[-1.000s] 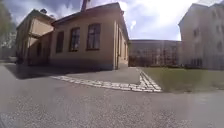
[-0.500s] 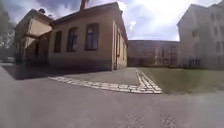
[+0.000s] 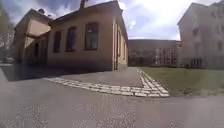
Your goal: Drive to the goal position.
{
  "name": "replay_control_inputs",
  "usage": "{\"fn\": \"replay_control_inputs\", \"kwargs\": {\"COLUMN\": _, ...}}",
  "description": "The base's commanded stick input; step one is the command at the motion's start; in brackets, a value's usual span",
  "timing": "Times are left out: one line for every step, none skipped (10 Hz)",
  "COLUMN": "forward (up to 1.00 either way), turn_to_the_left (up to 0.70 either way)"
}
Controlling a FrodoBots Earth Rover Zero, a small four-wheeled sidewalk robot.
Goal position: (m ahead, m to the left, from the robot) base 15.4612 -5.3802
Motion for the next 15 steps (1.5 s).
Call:
{"fn": "replay_control_inputs", "kwargs": {"forward": 0.7, "turn_to_the_left": 0.03}}
{"fn": "replay_control_inputs", "kwargs": {"forward": 0.7, "turn_to_the_left": 0.03}}
{"fn": "replay_control_inputs", "kwargs": {"forward": 0.7, "turn_to_the_left": 0.03}}
{"fn": "replay_control_inputs", "kwargs": {"forward": 0.7, "turn_to_the_left": 0.03}}
{"fn": "replay_control_inputs", "kwargs": {"forward": 0.7, "turn_to_the_left": 0.03}}
{"fn": "replay_control_inputs", "kwargs": {"forward": 0.7, "turn_to_the_left": 0.03}}
{"fn": "replay_control_inputs", "kwargs": {"forward": 0.7, "turn_to_the_left": 0.03}}
{"fn": "replay_control_inputs", "kwargs": {"forward": 0.7, "turn_to_the_left": 0.03}}
{"fn": "replay_control_inputs", "kwargs": {"forward": 0.7, "turn_to_the_left": 0.0}}
{"fn": "replay_control_inputs", "kwargs": {"forward": 0.7, "turn_to_the_left": -0.05}}
{"fn": "replay_control_inputs", "kwargs": {"forward": 0.7, "turn_to_the_left": -0.1}}
{"fn": "replay_control_inputs", "kwargs": {"forward": 0.7, "turn_to_the_left": -0.15}}
{"fn": "replay_control_inputs", "kwargs": {"forward": 0.7, "turn_to_the_left": -0.2}}
{"fn": "replay_control_inputs", "kwargs": {"forward": 0.7, "turn_to_the_left": -0.25}}
{"fn": "replay_control_inputs", "kwargs": {"forward": 0.7, "turn_to_the_left": -0.3}}
